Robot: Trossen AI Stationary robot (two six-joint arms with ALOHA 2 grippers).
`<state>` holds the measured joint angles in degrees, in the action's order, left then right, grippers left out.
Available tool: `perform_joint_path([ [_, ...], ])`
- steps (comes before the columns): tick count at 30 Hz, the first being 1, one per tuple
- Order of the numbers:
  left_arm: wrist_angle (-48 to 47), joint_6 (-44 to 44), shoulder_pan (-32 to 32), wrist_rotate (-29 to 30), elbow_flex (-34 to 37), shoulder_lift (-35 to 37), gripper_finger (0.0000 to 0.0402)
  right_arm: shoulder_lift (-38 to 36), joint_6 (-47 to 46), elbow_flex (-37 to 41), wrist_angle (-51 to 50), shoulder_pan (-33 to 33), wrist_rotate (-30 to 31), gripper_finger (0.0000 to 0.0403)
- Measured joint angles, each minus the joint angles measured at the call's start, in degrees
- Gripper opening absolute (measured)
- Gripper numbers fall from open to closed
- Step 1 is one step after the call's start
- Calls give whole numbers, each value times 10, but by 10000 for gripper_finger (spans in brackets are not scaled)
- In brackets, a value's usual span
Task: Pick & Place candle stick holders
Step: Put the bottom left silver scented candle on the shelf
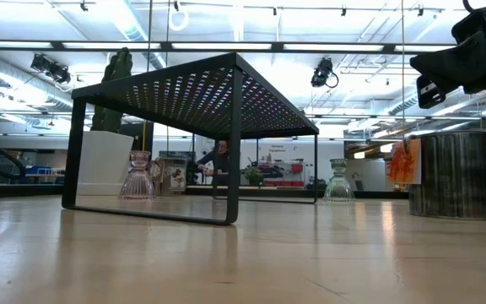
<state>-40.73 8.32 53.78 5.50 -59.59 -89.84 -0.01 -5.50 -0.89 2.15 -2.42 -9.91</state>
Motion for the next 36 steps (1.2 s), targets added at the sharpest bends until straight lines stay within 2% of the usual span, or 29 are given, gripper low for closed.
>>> perform_joint_path([
  [22,4,1,-3,-9,0,-18,398,0,0,0,0,0,0,12],
  [36,4,1,-3,-8,0,-18,381,0,0,0,0,0,0,12],
])
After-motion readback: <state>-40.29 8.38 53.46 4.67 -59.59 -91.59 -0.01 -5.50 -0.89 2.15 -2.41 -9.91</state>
